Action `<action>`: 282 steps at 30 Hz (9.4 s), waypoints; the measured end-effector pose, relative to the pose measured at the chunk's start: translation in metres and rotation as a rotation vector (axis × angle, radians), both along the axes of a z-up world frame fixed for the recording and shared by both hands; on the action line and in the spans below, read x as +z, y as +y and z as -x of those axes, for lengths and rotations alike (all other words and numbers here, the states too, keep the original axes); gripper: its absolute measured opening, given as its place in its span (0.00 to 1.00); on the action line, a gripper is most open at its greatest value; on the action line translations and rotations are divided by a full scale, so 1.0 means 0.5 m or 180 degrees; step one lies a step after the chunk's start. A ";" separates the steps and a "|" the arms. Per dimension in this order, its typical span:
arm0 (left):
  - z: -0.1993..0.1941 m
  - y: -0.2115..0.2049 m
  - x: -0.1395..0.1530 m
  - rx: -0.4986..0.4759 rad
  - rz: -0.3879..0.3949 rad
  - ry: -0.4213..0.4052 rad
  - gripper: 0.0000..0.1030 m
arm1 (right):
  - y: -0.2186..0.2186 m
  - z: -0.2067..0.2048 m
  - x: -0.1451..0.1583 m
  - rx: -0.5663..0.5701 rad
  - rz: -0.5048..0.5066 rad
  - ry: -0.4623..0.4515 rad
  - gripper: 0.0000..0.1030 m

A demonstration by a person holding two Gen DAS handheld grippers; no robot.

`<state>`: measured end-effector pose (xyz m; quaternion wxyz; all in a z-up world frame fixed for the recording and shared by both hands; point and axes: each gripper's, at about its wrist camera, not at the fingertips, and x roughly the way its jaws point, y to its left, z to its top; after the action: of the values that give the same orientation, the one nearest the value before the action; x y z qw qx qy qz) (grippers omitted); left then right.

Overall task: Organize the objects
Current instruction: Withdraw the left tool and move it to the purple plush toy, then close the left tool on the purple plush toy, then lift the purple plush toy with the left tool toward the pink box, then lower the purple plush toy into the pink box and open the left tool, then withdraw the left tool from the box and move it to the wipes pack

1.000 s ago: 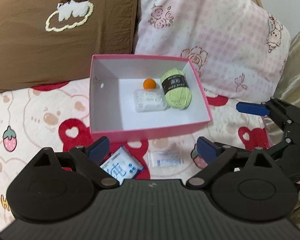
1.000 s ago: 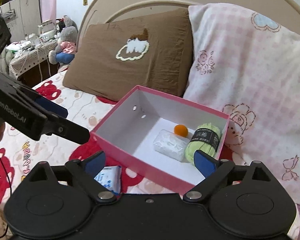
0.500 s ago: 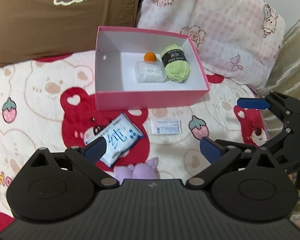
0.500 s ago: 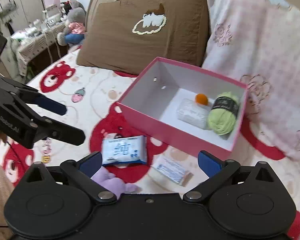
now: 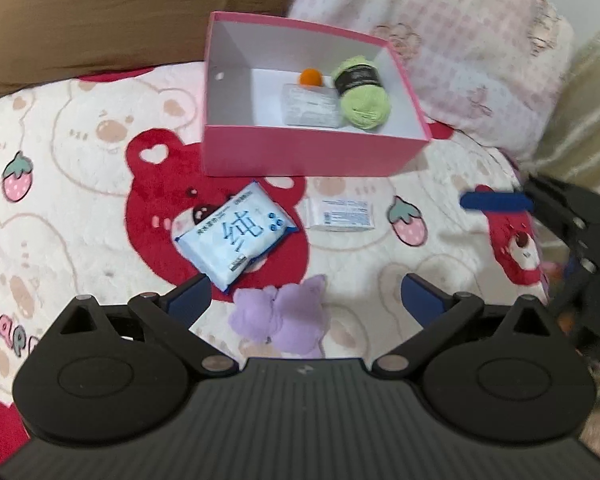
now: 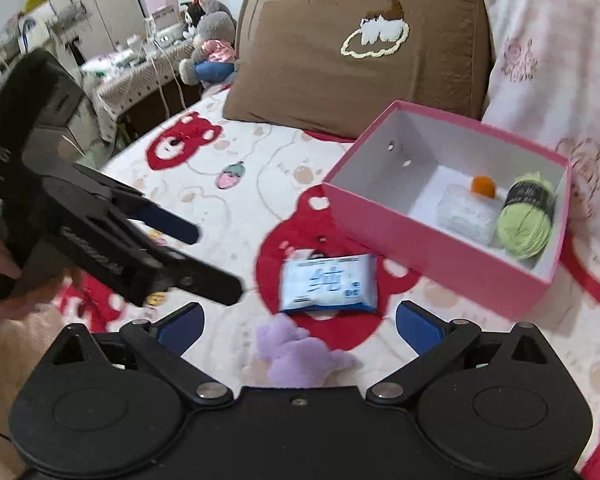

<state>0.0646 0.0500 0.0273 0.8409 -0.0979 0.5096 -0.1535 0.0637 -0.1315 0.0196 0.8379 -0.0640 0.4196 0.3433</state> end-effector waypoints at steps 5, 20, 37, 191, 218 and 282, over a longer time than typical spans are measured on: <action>0.021 0.003 -0.007 -0.0110 -0.0099 -0.0162 1.00 | 0.033 0.026 -0.023 0.0011 0.0412 -0.0425 1.00; 0.004 0.039 -0.086 -0.0159 -0.0234 -0.0250 0.99 | 0.071 0.049 -0.160 0.0085 0.0371 -0.0017 0.95; -0.004 0.046 -0.212 -0.0058 0.0170 0.0302 0.94 | 0.102 0.055 -0.272 0.0167 0.0279 0.0109 0.95; -0.450 -0.017 -0.074 0.0784 -0.0180 -0.0244 0.34 | 0.051 -0.415 -0.088 -0.0282 -0.0002 -0.0318 0.57; -0.552 -0.002 -0.130 0.0672 -0.0144 0.0212 0.29 | 0.028 -0.553 -0.205 -0.0557 -0.0368 0.0373 0.39; -0.310 -0.056 -0.022 0.0425 -0.0297 -0.0226 0.33 | -0.008 -0.275 -0.041 -0.0574 0.0185 -0.0190 0.53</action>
<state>0.2197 0.0219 0.0162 0.8705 -0.0868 0.4784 -0.0765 0.2014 -0.1353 -0.0007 0.8752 -0.0606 0.4083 0.2521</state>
